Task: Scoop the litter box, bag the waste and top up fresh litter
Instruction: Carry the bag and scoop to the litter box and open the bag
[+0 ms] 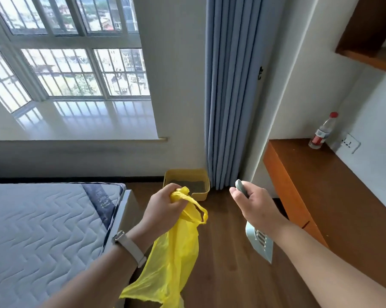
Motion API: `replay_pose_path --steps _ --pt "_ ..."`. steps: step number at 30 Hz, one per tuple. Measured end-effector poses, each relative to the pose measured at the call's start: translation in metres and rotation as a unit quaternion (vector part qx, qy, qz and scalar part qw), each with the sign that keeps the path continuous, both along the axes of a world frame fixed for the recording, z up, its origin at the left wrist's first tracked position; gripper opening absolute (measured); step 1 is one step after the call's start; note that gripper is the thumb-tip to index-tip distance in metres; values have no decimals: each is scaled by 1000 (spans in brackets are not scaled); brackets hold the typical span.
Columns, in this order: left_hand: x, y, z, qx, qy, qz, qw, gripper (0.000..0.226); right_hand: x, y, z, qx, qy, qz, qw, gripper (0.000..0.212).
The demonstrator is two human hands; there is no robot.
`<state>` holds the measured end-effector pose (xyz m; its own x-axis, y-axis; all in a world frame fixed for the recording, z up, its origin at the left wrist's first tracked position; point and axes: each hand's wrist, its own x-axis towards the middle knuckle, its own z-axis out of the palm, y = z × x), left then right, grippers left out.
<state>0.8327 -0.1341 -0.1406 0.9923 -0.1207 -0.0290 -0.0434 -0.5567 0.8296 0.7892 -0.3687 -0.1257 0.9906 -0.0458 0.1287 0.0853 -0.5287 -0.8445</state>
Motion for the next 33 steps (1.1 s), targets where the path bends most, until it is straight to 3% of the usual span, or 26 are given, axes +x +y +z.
replay_pose_path --steps 13,33 --pt "166 22 -4 15 3 23 1000 15 159 16 -4 7 -9 -6 1000 44" --pt "393 -80 -68 97 70 149 982 12 438 -95 -101 42 68 69 994 43"
